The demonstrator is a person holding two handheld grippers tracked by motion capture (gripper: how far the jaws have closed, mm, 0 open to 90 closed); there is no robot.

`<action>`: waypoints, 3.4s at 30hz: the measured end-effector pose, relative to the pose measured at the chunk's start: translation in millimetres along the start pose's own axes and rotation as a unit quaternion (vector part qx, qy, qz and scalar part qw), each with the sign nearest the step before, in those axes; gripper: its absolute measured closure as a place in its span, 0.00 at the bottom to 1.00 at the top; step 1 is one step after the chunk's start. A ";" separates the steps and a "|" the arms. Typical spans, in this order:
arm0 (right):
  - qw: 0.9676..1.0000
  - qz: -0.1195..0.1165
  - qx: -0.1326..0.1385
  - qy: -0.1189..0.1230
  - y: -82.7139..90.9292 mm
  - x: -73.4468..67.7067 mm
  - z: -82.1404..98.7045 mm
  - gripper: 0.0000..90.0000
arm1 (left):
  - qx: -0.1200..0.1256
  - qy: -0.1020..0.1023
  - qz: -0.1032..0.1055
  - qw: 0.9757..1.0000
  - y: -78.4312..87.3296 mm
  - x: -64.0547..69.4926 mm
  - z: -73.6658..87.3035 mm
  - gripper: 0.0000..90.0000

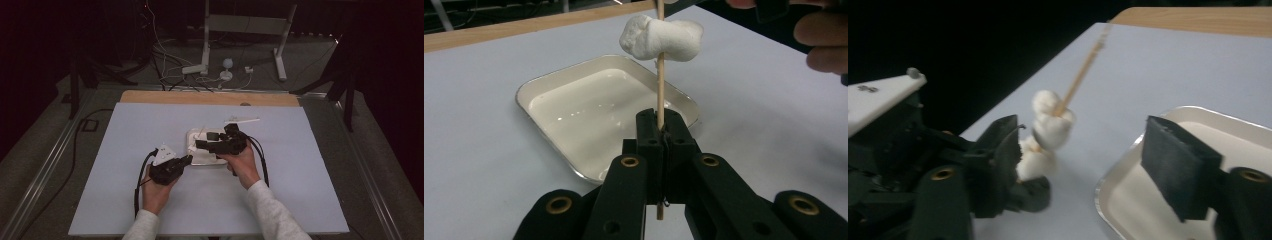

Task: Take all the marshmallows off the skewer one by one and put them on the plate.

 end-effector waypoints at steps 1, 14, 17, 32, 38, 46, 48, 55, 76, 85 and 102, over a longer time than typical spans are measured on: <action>1.000 -0.007 -0.001 -0.002 -1.6 -1.7 0.5 0.45 | 0.001 0.000 0.000 1.000 -0.1 0.4 -0.2 1.00; 0.999 -0.033 0.001 -0.031 -6.1 -9.4 0.8 0.86 | 0.001 -0.006 0.002 1.000 -0.3 0.7 0.3 1.00; 0.999 -0.028 0.003 -0.027 -5.1 -9.8 -0.5 0.87 | 0.002 -0.007 0.003 1.000 -0.3 1.0 0.2 1.00; 0.999 -0.018 0.023 -0.041 -4.3 -9.4 -7.4 0.88 | 0.001 -0.014 -0.002 1.000 1.0 -1.0 1.7 1.00; 0.998 -0.014 0.030 -0.048 -2.8 -8.2 -10.2 0.88 | -0.005 -0.022 -0.006 1.000 1.1 -2.0 3.4 1.00; 0.997 0.005 0.057 -0.051 12.6 3.4 -27.0 0.89 | -0.010 -0.033 0.001 0.999 -0.4 1.1 5.9 1.00; 0.997 0.008 0.060 -0.045 12.9 3.4 -28.9 0.89 | -0.007 -0.033 -0.001 0.999 0.1 1.1 5.1 1.00; 0.997 0.010 0.071 -0.041 11.6 0.9 -34.8 0.89 | -0.006 -0.036 -0.006 0.999 2.8 -1.7 3.7 1.00; 0.994 0.040 0.093 -0.032 11.3 7.3 -40.6 0.93 | -0.013 -0.056 -0.023 0.998 6.3 -7.9 5.4 1.00; 0.994 0.058 0.090 -0.018 11.5 12.0 -39.5 0.96 | -0.018 -0.058 -0.023 0.998 6.9 -9.2 6.9 1.00; 0.992 0.098 0.079 -0.007 13.2 25.7 -35.0 0.98 | -0.025 -0.059 -0.019 0.998 7.7 -9.3 9.2 1.00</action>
Point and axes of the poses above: each handheld gripper's, and its own axes: y roughly backward along the jaws, z roughly out of its underside, x roughly to its right, the point moved 9 cm from there along -y, roughly forward along the jaws, and after that the axes turned 10 degrees about x, right-handed, at the moved point
